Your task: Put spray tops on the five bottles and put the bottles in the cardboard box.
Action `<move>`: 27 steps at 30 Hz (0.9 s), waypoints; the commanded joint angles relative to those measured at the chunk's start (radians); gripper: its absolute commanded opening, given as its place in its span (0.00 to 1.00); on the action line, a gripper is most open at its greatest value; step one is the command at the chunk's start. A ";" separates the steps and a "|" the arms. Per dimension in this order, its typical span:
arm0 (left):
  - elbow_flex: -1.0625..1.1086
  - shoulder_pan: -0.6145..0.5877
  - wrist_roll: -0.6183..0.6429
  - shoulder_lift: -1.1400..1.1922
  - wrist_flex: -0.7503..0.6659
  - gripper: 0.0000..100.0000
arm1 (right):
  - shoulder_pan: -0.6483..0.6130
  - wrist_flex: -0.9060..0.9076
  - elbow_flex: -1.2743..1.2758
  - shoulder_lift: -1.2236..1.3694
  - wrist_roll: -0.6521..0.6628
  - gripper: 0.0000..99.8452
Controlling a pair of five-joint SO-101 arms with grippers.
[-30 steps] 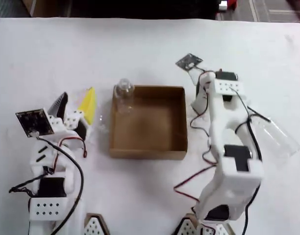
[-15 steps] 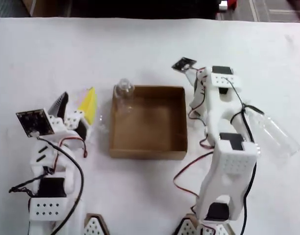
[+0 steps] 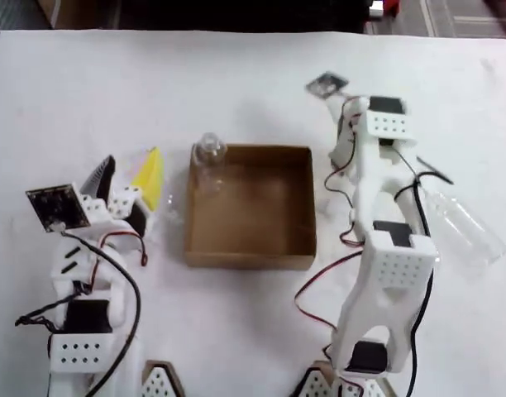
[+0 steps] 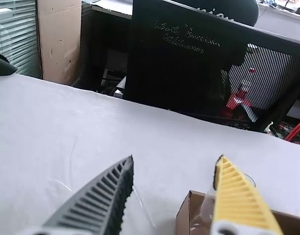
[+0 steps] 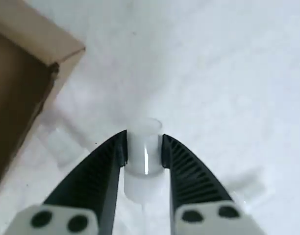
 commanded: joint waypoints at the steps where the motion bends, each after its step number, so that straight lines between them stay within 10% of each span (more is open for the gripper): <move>1: -0.097 -0.045 0.095 0.005 0.071 0.25 | -0.002 0.099 -0.150 -0.179 -0.094 0.02; 23: -0.433 -0.087 0.086 0.004 0.351 0.25 | -0.073 0.318 -0.227 -0.822 -0.414 0.02; 27: -0.588 0.019 -0.184 -0.001 0.532 0.25 | -0.067 0.334 -0.212 -0.888 -0.526 0.02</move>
